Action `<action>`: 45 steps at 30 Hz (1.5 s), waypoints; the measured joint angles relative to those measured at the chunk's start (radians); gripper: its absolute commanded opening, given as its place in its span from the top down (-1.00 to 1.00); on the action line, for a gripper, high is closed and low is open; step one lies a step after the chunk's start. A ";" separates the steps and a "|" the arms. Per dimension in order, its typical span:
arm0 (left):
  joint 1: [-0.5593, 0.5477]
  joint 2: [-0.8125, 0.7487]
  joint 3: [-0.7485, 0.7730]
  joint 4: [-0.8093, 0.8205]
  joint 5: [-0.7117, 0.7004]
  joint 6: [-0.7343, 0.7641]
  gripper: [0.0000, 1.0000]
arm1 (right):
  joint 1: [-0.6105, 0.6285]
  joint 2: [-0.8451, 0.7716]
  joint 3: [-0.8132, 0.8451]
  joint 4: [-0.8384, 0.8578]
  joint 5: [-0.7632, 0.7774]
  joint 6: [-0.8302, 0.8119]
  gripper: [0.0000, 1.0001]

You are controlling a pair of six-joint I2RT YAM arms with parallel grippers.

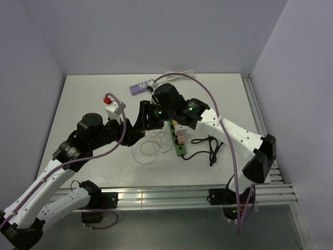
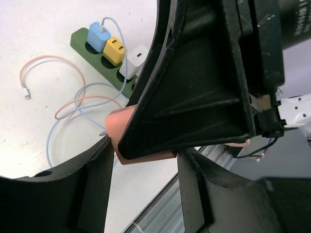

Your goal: Insert the plug

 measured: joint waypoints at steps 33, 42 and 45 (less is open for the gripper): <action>-0.015 -0.220 -0.100 0.139 0.264 -0.151 -0.44 | -0.097 -0.459 -0.451 0.468 -0.615 -0.289 1.00; -0.015 -0.192 -0.117 0.293 0.417 -0.209 -0.01 | -0.079 -0.483 -0.521 0.573 -0.629 -0.252 1.00; -0.015 -0.192 -0.127 0.329 0.431 -0.224 0.06 | -0.076 -0.478 -0.559 0.639 -0.608 -0.184 1.00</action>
